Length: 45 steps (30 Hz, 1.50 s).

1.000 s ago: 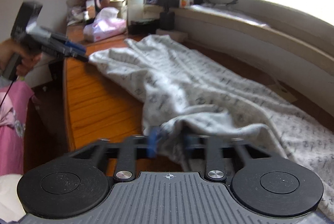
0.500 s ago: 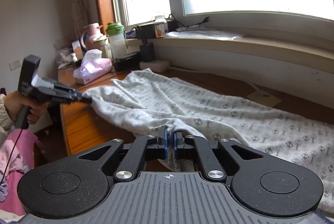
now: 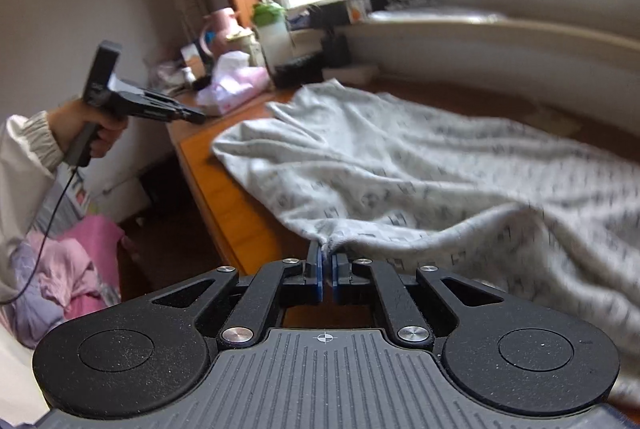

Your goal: Fold clothes

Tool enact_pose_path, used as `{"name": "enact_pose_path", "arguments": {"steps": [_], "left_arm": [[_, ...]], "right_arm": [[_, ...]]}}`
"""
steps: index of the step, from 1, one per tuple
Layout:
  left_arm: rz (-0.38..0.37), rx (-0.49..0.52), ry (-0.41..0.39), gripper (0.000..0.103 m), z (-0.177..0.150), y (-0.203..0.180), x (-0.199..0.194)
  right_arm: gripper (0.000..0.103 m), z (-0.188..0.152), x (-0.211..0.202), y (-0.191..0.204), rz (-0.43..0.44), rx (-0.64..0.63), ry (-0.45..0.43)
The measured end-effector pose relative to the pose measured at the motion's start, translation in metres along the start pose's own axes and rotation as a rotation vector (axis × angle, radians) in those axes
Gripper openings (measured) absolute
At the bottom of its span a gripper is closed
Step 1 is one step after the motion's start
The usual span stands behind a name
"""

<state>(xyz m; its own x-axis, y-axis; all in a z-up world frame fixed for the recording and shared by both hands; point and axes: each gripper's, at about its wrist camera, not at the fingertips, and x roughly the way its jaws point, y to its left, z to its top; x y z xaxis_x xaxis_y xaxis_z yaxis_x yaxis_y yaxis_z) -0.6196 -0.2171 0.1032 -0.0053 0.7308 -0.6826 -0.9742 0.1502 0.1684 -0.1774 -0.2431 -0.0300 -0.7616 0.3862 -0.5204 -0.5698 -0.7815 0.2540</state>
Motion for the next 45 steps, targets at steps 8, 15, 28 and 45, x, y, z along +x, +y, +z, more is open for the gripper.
{"name": "enact_pose_path", "arguments": {"steps": [8,15,28,45], "left_arm": [[-0.042,0.006,-0.053,0.039,0.030,-0.013,0.014],[-0.151,-0.047,-0.063,0.056,0.078,-0.030,0.088],[-0.001,-0.046,-0.113,0.011,0.142,-0.029,0.111],[-0.150,0.156,-0.112,0.069,0.129,-0.124,0.119]], "right_arm": [[0.007,-0.001,0.002,0.008,-0.008,-0.057,-0.001],[0.008,-0.013,0.013,-0.002,-0.010,-0.031,0.006],[0.005,-0.015,0.002,0.008,0.064,-0.050,-0.053],[0.038,-0.019,-0.005,0.004,0.014,0.001,-0.061]]}}
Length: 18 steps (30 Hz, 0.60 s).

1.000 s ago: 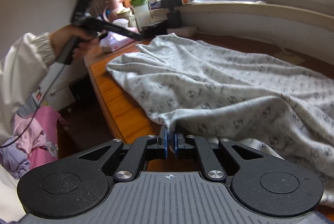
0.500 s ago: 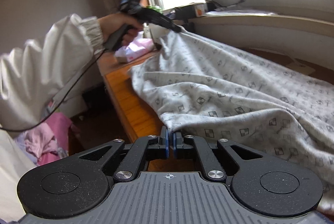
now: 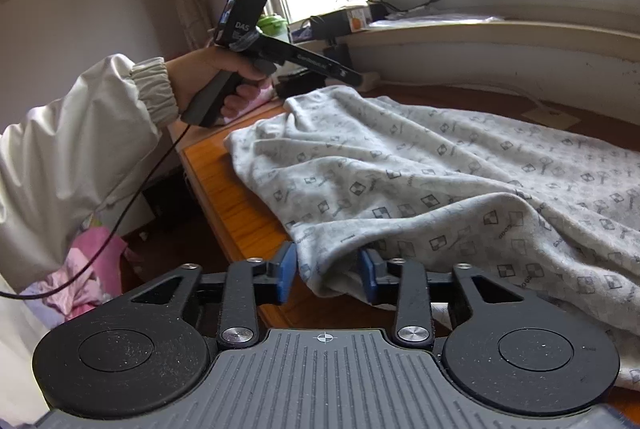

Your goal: Fold clothes

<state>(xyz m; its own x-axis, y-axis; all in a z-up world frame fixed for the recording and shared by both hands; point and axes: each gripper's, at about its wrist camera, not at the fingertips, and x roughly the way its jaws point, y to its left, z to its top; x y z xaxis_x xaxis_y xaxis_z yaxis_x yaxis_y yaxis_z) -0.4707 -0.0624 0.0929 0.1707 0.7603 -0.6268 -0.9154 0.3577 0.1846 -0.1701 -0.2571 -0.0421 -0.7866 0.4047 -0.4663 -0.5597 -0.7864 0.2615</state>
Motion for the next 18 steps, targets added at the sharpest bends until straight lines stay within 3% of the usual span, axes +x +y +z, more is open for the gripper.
{"name": "enact_pose_path", "arguments": {"steps": [7,10,11,12,18], "left_arm": [[-0.150,0.087,0.063,0.043,0.000,-0.034,0.037],[-0.201,0.126,0.056,0.047,-0.002,-0.044,0.046],[-0.217,0.139,0.049,0.060,-0.002,-0.047,0.047],[-0.224,0.151,0.044,0.066,-0.003,-0.050,0.049],[-0.254,0.145,0.023,0.064,0.001,-0.053,0.060]], "right_arm": [[0.040,-0.003,0.012,0.000,-0.009,0.004,-0.001],[0.040,-0.005,0.014,0.000,-0.008,-0.003,-0.010],[0.040,-0.005,0.014,0.000,-0.009,-0.010,-0.012],[0.040,-0.005,0.013,0.000,-0.012,-0.020,-0.013],[0.040,-0.006,0.014,0.004,-0.025,-0.062,-0.013]]}}
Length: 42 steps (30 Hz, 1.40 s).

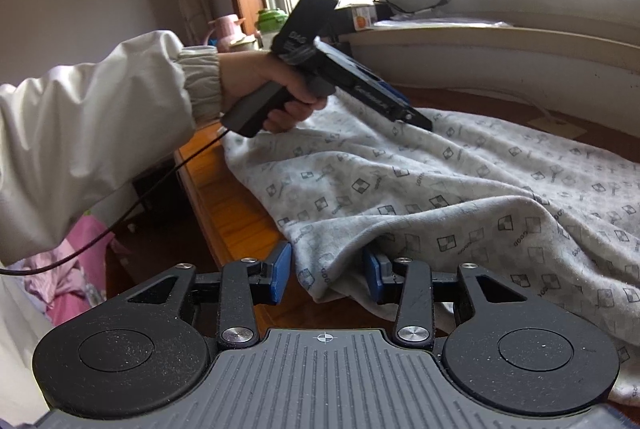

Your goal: Fold clothes

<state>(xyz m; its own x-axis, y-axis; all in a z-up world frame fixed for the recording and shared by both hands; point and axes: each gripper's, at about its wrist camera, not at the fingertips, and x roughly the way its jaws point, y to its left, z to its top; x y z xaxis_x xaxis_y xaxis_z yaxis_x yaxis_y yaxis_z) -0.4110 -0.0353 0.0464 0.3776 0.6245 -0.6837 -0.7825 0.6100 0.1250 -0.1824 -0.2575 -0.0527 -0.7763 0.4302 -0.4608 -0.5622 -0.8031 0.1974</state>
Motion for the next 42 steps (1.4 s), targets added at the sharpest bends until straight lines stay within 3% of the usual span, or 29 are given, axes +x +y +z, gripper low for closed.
{"name": "enact_pose_path", "arguments": {"steps": [1,2,3,4,6,7,9,12,17,20,25,28,30,31,32,33,36,39,40,42], "left_arm": [[-0.010,0.008,-0.006,0.039,0.002,0.000,0.002],[-0.022,0.020,-0.003,0.005,0.004,-0.001,0.003],[-0.020,0.026,0.001,0.003,0.007,-0.001,0.004],[-0.012,0.034,-0.005,0.003,0.010,-0.003,0.004],[0.017,0.043,-0.046,0.003,0.018,-0.002,-0.001],[0.037,0.022,-0.069,0.002,0.024,0.001,-0.004],[0.081,-0.038,-0.114,0.002,0.037,0.008,-0.008],[0.174,-0.010,-0.087,0.004,0.046,0.004,-0.001],[0.209,-0.073,-0.089,0.035,0.023,0.031,-0.030],[0.256,-0.116,-0.085,0.054,0.002,0.057,-0.056],[0.336,-0.218,-0.014,0.067,-0.039,0.104,-0.090],[0.327,-0.270,0.041,0.066,-0.060,0.118,-0.095],[0.284,-0.305,0.048,0.060,-0.068,0.121,-0.094],[0.263,-0.323,0.041,0.047,-0.071,0.122,-0.093],[0.245,-0.329,0.031,0.017,-0.071,0.122,-0.095],[0.229,-0.331,0.020,0.003,-0.070,0.122,-0.096],[0.341,-0.299,-0.074,0.003,-0.051,0.116,-0.107],[0.419,-0.295,-0.084,0.007,-0.034,0.114,-0.111],[0.423,-0.290,-0.074,0.014,-0.031,0.112,-0.110],[0.432,-0.282,-0.064,0.042,-0.026,0.104,-0.108]], "right_arm": [[0.040,0.000,0.000,0.000,0.000,0.002,-0.003],[0.040,-0.001,0.000,0.000,0.000,0.004,-0.007],[0.039,-0.002,0.000,0.000,-0.001,0.006,-0.010],[0.023,-0.002,-0.001,0.000,-0.002,0.008,-0.014],[0.008,-0.004,-0.002,-0.001,0.006,0.016,-0.022],[0.006,-0.005,-0.004,-0.001,0.029,0.026,-0.030],[0.006,-0.007,-0.005,0.002,0.046,0.020,-0.027],[0.006,-0.009,-0.006,0.009,0.049,-0.002,-0.012],[0.013,-0.008,-0.014,0.005,0.029,0.027,-0.020],[0.025,-0.005,-0.023,-0.001,0.013,0.047,-0.036],[0.028,-0.004,-0.023,-0.008,0.001,0.074,-0.048],[0.029,-0.006,-0.020,-0.010,-0.002,0.088,-0.048],[0.030,-0.008,-0.018,-0.010,-0.006,0.088,-0.046],[0.031,-0.008,-0.018,-0.010,-0.008,0.085,-0.045],[0.031,-0.009,-0.017,-0.010,-0.008,0.082,-0.044],[0.031,-0.009,-0.017,-0.010,-0.007,0.081,-0.044],[0.031,-0.011,-0.018,-0.011,-0.007,0.081,-0.044],[0.031,-0.012,-0.020,-0.011,-0.007,0.088,-0.044],[0.031,-0.012,-0.022,-0.010,-0.010,0.088,-0.045],[0.031,-0.013,-0.026,-0.009,-0.010,0.097,-0.048]]}}
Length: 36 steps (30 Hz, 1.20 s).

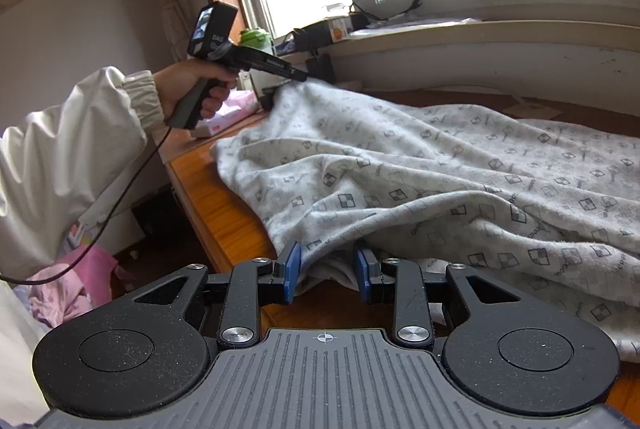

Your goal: Fold clothes

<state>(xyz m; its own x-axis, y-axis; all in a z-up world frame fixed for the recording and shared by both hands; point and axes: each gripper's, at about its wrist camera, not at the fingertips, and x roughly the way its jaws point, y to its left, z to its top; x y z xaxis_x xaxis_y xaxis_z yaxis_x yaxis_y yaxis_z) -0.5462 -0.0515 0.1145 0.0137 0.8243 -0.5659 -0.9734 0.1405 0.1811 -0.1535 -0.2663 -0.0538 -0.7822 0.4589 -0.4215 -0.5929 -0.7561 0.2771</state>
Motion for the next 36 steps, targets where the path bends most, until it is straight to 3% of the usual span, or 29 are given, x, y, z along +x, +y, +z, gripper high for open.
{"name": "enact_pose_path", "arguments": {"steps": [1,5,7,11,17,20,26,27,28,34,36], "left_arm": [[0.005,0.001,-0.006,0.057,0.000,-0.005,-0.002],[-0.115,0.019,-0.027,0.071,-0.004,-0.039,-0.003],[-0.183,0.034,-0.039,0.071,-0.007,-0.059,-0.001],[-0.268,0.082,-0.070,0.075,-0.008,-0.100,0.008],[-0.363,0.073,-0.095,0.078,-0.009,-0.139,0.019],[-0.379,0.074,-0.064,0.078,-0.017,-0.147,0.028],[-0.385,0.100,-0.017,0.078,-0.022,-0.154,0.031],[-0.383,0.103,-0.003,0.078,-0.022,-0.155,0.033],[-0.373,0.107,0.011,0.078,-0.022,-0.156,0.035],[-0.350,0.074,0.022,0.078,-0.023,-0.151,0.036],[-0.345,0.066,0.029,0.078,-0.023,-0.149,0.037]], "right_arm": [[0.031,0.000,-0.002,0.000,-0.001,0.006,-0.002],[0.033,0.000,-0.010,-0.001,-0.039,0.026,-0.012],[0.039,0.001,-0.018,-0.003,-0.064,0.033,-0.027],[0.040,0.003,-0.039,-0.009,-0.158,-0.011,-0.053],[0.040,0.010,-0.054,-0.040,-0.292,-0.070,-0.002],[0.040,0.011,-0.051,-0.052,-0.346,-0.121,0.044],[0.039,0.012,-0.037,-0.054,-0.354,-0.246,0.136],[0.033,0.013,-0.036,-0.054,-0.347,-0.253,0.140],[0.006,0.015,-0.036,-0.055,-0.344,-0.255,0.141],[0.002,0.030,-0.090,-0.045,-0.358,-0.195,0.021],[0.002,0.024,-0.104,-0.040,-0.357,-0.188,0.024]]}}
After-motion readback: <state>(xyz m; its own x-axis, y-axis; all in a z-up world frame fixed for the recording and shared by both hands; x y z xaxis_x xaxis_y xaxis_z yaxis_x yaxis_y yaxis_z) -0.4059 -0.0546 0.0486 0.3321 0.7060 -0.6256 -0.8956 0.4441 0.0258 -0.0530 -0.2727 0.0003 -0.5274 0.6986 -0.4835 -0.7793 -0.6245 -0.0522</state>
